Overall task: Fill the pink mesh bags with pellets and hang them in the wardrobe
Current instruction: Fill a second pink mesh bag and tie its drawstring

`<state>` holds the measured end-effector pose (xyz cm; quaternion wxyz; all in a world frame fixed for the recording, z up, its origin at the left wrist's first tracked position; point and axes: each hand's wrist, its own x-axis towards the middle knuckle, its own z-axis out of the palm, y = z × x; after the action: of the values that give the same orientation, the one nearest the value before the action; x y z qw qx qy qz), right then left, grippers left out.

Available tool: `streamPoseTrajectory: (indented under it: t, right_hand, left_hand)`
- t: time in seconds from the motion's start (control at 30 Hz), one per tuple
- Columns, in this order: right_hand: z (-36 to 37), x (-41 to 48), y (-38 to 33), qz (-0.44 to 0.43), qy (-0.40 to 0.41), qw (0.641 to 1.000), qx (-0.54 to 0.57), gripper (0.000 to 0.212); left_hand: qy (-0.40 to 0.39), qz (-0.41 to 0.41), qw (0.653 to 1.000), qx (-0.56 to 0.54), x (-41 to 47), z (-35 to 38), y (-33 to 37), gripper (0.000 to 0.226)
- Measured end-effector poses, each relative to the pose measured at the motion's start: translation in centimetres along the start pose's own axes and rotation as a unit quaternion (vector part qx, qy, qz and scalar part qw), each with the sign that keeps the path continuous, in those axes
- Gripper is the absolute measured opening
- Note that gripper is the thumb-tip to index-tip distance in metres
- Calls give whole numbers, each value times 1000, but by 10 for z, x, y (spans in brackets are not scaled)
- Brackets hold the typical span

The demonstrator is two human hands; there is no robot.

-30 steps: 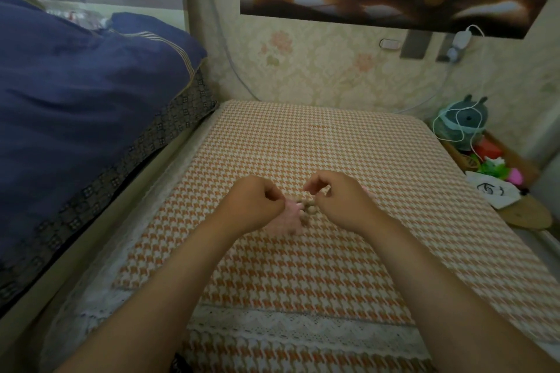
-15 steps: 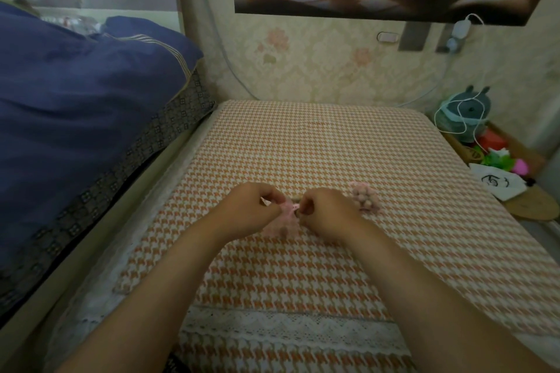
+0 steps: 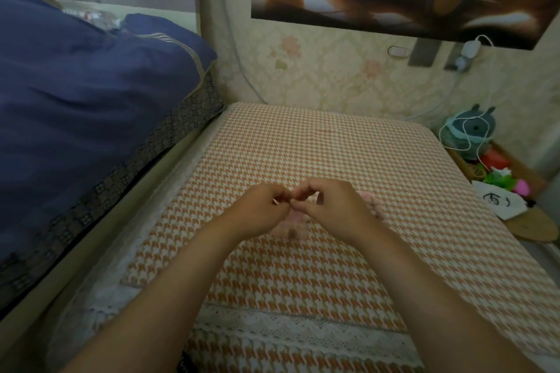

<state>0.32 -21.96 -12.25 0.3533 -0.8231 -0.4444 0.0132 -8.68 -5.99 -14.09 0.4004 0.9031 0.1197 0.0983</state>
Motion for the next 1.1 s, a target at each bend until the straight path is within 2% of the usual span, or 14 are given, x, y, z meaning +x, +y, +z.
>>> streamPoseTrajectory:
  t: [0.13,0.27,0.37,0.47,0.53,0.67,0.8,0.97,1.1]
  right_hand:
    - [2,4,5,4,-21,997,-74,19]
    - [0,4,1,6,-45,996,-78,21]
    - [-1,3,-2,41,-78,992,-92,29]
    - [-4,2,0,76,-68,990,-94,38]
    - [-9,3,2,93,-51,991,-78,42]
    - [-16,3,13,121,-30,989,-81,42]
    - [-22,-1,27,139,-36,984,-102,33]
    - [-35,-7,32,143,-29,985,-89,22]
    - [-41,-13,32,141,-35,987,-74,18]
  left_hand:
    - [-1,1,1000,-5,0,1,-2,21]
    - [-1,7,1000,-17,0,0,-2,23]
    - [-2,14,1000,-27,1,-1,-1,23]
    - [-4,30,999,-42,3,-1,3,21]
    - [14,45,998,-49,6,1,6,20]
    - [98,32,992,-66,14,3,8,20]
    - [106,19,994,16,23,10,2,22]
    - [15,38,993,110,32,29,4,14]
    - [-36,80,961,261,40,41,4,11]
